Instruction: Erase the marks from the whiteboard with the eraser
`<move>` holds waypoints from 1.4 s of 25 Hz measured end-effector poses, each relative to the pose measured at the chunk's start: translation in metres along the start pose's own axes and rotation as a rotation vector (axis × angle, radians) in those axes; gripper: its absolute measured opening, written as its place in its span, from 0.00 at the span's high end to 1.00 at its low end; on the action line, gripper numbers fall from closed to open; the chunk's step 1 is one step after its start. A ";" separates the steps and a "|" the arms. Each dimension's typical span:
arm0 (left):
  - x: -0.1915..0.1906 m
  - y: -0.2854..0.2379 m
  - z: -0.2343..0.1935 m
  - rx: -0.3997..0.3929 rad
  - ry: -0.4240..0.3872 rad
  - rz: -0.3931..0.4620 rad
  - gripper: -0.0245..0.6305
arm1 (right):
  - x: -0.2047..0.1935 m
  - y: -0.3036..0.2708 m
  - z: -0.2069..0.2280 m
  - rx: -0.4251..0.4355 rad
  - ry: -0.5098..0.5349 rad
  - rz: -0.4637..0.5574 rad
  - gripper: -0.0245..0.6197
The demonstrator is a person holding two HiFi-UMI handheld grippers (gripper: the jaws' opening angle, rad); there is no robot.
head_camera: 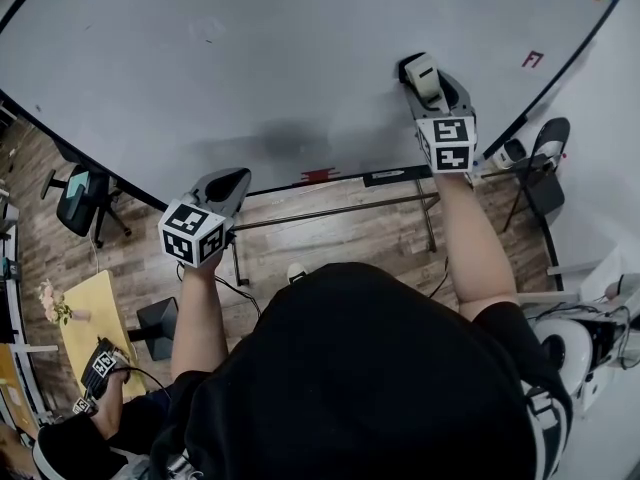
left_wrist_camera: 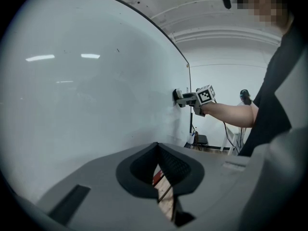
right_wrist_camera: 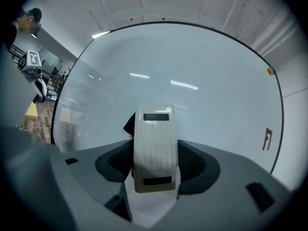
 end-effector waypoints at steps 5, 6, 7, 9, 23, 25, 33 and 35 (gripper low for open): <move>0.001 -0.007 0.002 -0.007 0.001 -0.007 0.95 | -0.015 -0.002 0.023 -0.032 -0.015 -0.026 0.56; 0.001 -0.008 0.001 -0.008 0.001 -0.008 0.95 | -0.017 -0.003 0.026 -0.037 -0.019 -0.031 0.56; 0.001 -0.009 0.001 -0.009 0.003 -0.009 0.95 | -0.020 -0.003 0.029 -0.042 -0.021 -0.036 0.56; 0.000 -0.011 0.001 -0.011 0.006 -0.010 0.95 | -0.025 -0.003 0.034 -0.048 -0.024 -0.045 0.56; 0.001 -0.026 0.006 -0.044 0.008 -0.020 0.95 | -0.030 0.001 0.041 -0.046 -0.029 -0.054 0.56; 0.001 -0.028 0.006 -0.047 0.007 -0.020 0.95 | -0.030 0.003 0.041 -0.043 -0.031 -0.053 0.56; 0.004 -0.038 0.014 -0.067 -0.001 -0.020 0.95 | -0.029 0.017 0.046 -0.033 -0.046 -0.044 0.56; 0.005 -0.040 0.017 -0.072 -0.005 -0.023 0.95 | -0.029 0.022 0.048 -0.029 -0.050 -0.043 0.56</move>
Point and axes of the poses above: the fingertips, and each gripper's own axes: y backward along the fingers, z to its right, x out of its top, the point moved 4 cm from there along y, backward along the fingers, and after that the axes turned 13 degrees about -x, right-handed, at the moved point
